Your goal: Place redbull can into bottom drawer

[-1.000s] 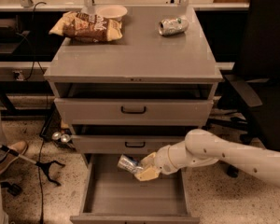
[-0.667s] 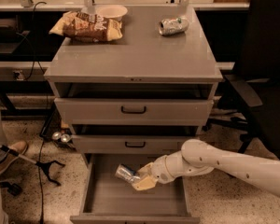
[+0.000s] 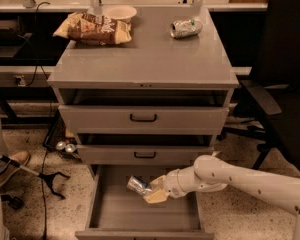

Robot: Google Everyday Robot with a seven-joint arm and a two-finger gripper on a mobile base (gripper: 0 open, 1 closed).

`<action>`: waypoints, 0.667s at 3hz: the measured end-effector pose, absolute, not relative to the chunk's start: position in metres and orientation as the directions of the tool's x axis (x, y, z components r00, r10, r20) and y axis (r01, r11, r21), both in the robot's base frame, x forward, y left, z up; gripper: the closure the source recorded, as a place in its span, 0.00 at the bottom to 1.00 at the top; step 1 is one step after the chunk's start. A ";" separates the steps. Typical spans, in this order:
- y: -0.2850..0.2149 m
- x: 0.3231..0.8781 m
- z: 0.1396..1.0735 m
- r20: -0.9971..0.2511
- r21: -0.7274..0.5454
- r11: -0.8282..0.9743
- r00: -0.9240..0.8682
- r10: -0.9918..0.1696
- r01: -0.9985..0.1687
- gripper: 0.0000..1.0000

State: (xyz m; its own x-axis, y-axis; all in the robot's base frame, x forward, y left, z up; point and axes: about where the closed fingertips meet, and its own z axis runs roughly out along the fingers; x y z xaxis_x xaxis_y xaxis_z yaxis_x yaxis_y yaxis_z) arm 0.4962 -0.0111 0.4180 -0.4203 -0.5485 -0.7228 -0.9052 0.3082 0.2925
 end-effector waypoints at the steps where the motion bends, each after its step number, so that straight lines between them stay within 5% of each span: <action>1: -0.021 0.520 0.368 -0.726 0.264 0.351 -0.424 -0.541 -0.899 1.00; 2: -0.033 0.539 0.294 -0.709 0.276 0.408 -0.471 -0.524 -0.870 1.00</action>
Offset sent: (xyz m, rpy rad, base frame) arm 0.0621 -0.0371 -0.1787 -0.0376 -0.0014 -0.1589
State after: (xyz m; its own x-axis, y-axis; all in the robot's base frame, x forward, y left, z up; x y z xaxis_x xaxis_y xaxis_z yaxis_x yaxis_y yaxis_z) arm 0.5391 -0.0329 0.2943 -0.4715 -0.5243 -0.7091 -0.8699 0.4084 0.2765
